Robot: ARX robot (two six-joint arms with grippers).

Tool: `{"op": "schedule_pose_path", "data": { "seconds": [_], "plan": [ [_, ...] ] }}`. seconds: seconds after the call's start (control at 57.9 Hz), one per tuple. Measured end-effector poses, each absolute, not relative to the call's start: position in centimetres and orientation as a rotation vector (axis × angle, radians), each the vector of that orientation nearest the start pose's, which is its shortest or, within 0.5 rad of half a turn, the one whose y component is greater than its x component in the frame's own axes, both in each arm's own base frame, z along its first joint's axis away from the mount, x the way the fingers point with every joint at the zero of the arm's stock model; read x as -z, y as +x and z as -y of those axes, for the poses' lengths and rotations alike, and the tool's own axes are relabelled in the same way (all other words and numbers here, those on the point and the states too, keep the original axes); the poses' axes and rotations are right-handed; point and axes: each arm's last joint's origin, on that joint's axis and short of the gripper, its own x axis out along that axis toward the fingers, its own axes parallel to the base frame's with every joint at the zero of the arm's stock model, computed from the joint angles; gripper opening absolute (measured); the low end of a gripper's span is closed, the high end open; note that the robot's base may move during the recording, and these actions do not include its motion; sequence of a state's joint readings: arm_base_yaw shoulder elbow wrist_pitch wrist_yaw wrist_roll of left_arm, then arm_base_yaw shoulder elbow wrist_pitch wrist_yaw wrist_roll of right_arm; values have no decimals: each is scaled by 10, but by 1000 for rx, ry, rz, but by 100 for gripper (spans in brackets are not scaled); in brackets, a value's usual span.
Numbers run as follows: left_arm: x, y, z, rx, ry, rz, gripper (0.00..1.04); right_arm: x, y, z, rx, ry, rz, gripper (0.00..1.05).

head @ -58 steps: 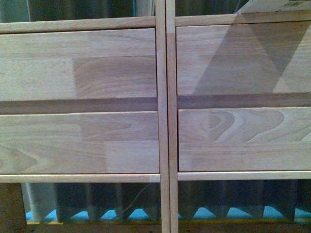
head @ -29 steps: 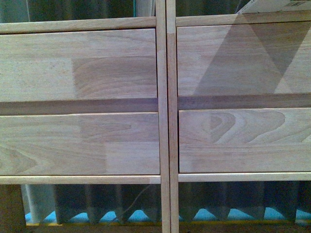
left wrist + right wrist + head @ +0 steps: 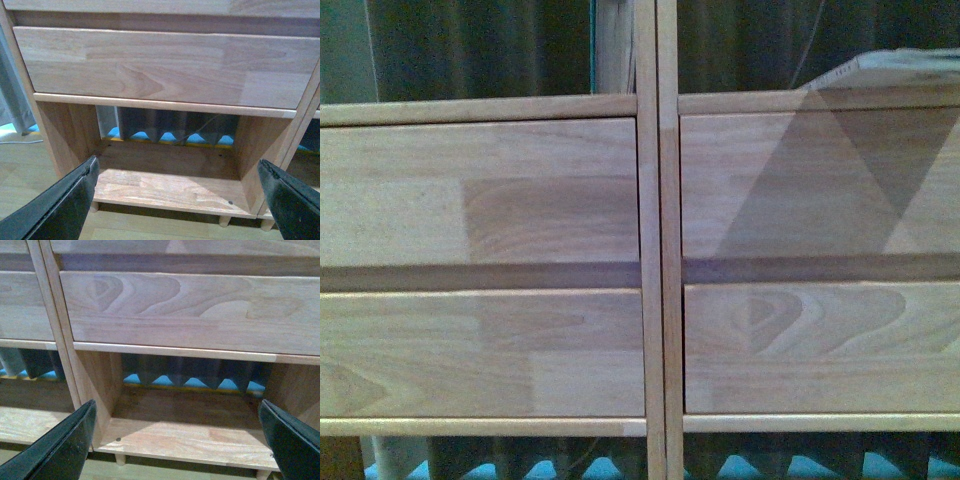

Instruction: Organize books on shelf

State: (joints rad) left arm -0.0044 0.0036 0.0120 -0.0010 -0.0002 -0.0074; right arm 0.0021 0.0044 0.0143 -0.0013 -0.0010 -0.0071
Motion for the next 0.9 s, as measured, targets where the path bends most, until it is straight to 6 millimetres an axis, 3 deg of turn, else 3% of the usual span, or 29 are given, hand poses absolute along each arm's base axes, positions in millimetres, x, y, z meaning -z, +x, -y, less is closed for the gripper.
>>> {"op": "schedule_pose_path", "data": {
  "seconds": [0.224,0.259,0.345,0.397,0.449,0.535,0.621,0.742,0.811,0.898],
  "plan": [
    [-167,97,0,4,-7,7,97,-168,97,0,-4,-7,8,98],
    [-167,97,0,3,-7,7,97,-169,99,0,-86,73,10,98],
    [-167,97,0,4,-7,7,97,-186,105,7,-195,254,27,98],
    [-167,97,0,4,-7,7,97,-210,114,12,-225,361,67,98],
    [-167,97,0,4,-7,7,97,-239,126,15,-254,465,114,98],
    [-167,97,0,4,-7,7,97,-271,147,15,-294,563,145,98],
    [-167,97,0,4,-7,7,97,-301,186,9,-354,719,106,98],
    [-167,97,0,4,-7,7,97,-312,228,0,-374,924,12,98],
    [-167,97,0,4,-7,7,97,-306,255,-4,-346,1052,-49,98],
    [-167,97,0,4,-7,7,97,-302,275,-6,-316,1147,-69,98]
  ]
}}
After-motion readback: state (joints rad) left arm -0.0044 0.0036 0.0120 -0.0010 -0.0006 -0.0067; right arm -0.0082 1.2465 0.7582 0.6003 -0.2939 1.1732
